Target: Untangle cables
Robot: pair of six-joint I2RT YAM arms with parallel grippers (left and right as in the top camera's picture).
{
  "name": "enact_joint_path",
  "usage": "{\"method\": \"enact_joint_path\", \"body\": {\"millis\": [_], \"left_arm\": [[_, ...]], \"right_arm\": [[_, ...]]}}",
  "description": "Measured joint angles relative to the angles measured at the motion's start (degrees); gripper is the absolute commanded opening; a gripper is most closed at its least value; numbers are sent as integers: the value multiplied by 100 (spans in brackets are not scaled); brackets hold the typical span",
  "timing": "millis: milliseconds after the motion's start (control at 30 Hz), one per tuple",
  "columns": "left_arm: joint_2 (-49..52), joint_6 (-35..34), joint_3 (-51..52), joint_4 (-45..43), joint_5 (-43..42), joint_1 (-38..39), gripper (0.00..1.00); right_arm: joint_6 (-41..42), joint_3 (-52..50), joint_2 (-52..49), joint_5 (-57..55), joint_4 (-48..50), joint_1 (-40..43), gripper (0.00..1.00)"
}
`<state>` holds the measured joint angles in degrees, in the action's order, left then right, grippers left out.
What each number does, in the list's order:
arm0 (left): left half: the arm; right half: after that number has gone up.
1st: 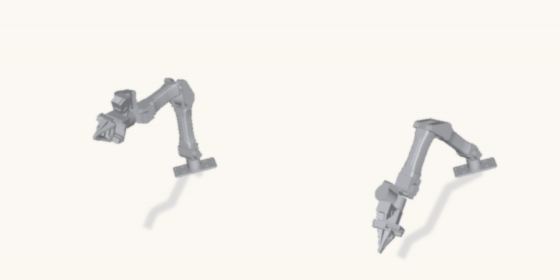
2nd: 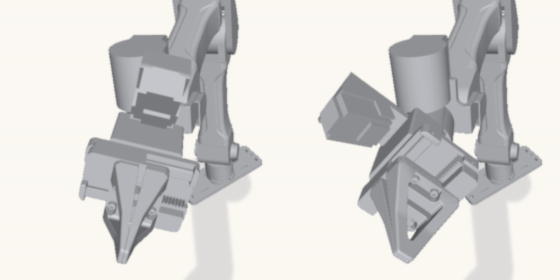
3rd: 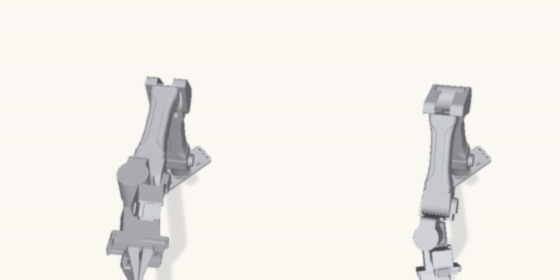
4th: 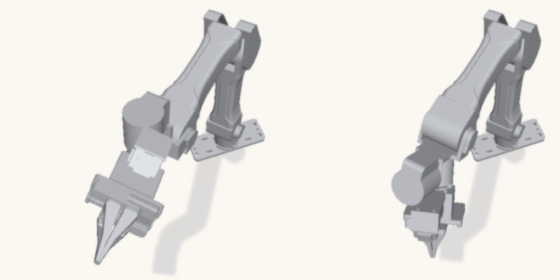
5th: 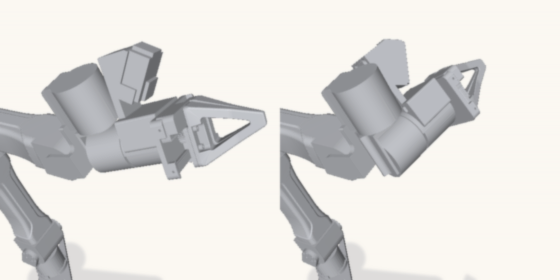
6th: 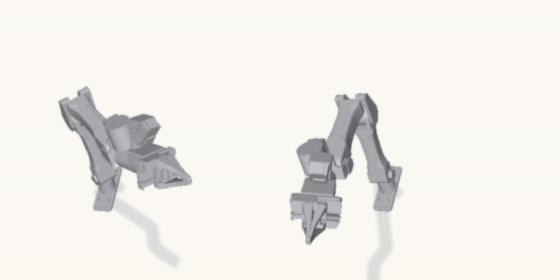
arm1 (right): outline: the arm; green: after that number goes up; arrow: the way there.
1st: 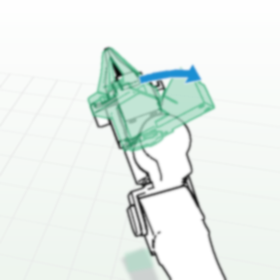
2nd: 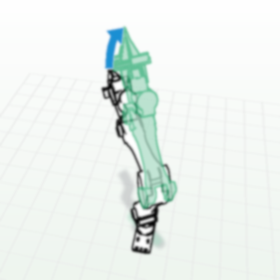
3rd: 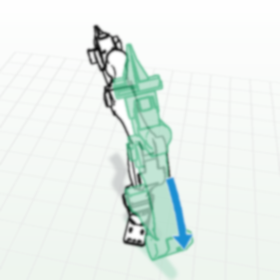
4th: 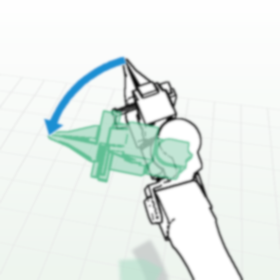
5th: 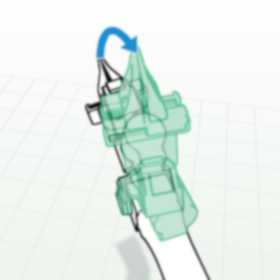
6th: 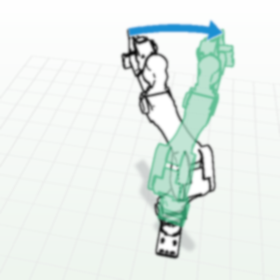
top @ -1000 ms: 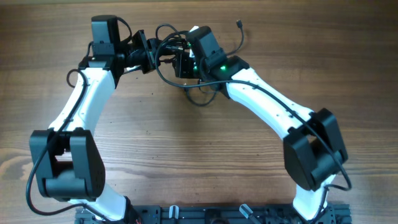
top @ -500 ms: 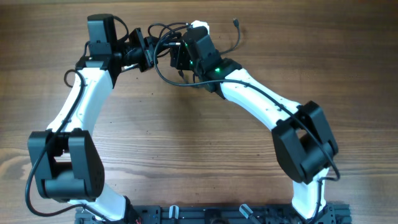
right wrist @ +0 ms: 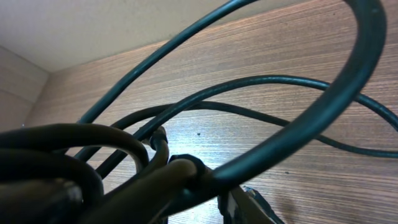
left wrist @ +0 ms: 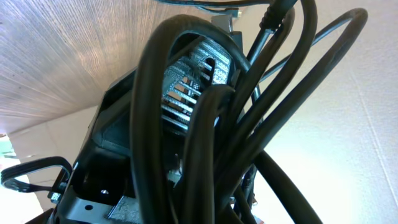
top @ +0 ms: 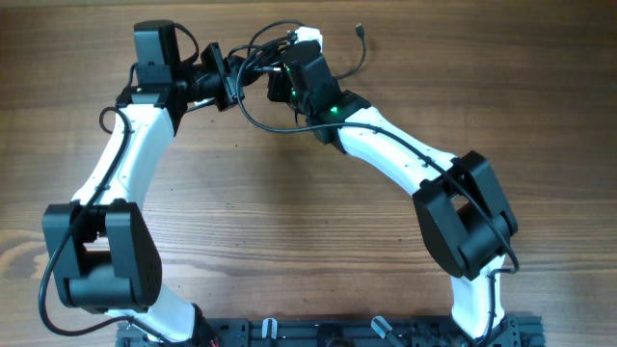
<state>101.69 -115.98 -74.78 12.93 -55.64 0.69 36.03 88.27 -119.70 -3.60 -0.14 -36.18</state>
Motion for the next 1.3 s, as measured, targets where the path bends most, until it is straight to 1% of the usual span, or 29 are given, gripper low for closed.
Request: {"method": "enact_joint_path", "body": {"millis": [100, 167, 233, 267, 500, 633, 667, 700, 767, 833, 867, 900, 933, 967, 1000, 1033, 1133, 1200, 1233, 1267, 1300], "left_arm": [[0, 0, 0, 28, -17, 0, 4], [0, 0, 0, 31, -85, 2, 4], [0, 0, 0, 31, -142, 17, 4], [0, 0, 0, 33, -149, 33, 4], [0, 2, 0, 31, -216, 76, 4], [-2, 7, 0, 131, -199, 76, 4], [0, 50, 0, 155, -181, 76, 4], [0, 295, 0, 175, -160, 76, 4], [0, 977, 2, 188, -127, 76, 4], [0, 2188, 2, 203, -131, 76, 4], [0, 2809, 2, 203, -188, 76, 4], [0, 3484, 2, 205, -297, 76, 4], [0, 4205, 2, 205, -498, 76, 4], [0, 4850, 2, 205, -704, 76, 4], [0, 5283, 2, 221, -861, 76, 4], [0, 5976, -2, 339, -1102, 76, 4], [-2, 7722, -24, 1189, -1469, 81, 4], [-2, 8741, -42, 2074, -1351, 81, 4], [-2, 9211, -50, 2640, -944, 87, 4], [-4, 9398, -52, 2994, -603, 98, 4], [-7, 9584, -48, 3364, -33, 122, 4]], "right_arm": [[2, 0, 0, 144, -149, 50, 18], [-9, 0, 0, 319, -374, 129, 12], [-2, 0, 2, 503, -601, 216, 9], [-4, 0, 2, 649, -739, 273, 5], [-140, 0, 24, 1853, -1681, 841, 4], [-319, 0, 291, 2514, -2312, 1196, 4], [-361, 0, 391, 2592, -2402, 1250, 4], [-407, 0, 533, 2686, -2616, 1311, 4], [-461, 0, 743, 2830, -2785, 1410, 5], [-525, 0, 885, 3220, -2931, 1547, 10], [-619, 0, 903, 3526, -2927, 1628, 15], [-723, 0, 903, 3810, -2938, 1711, 17], [-850, 0, 903, 4153, -2966, 1810, 20], [-955, 0, 903, 4223, -2970, 1832, 22], [-1091, 0, 903, 4690, -3042, 1985, 24], [-1274, 0, 903, 4942, -3165, 2094, 24], [-1762, 0, 905, 5318, -3641, 2293, 26], [-2094, -2, 938, 5366, -4092, 2354, 27], [-2227, -2, 975, 5287, -4308, 2350, 27], [-2347, -2, 1019, 5169, -4459, 2334, 27], [-2424, -2, 1071, 5021, -4599, 2319, 28]]}}
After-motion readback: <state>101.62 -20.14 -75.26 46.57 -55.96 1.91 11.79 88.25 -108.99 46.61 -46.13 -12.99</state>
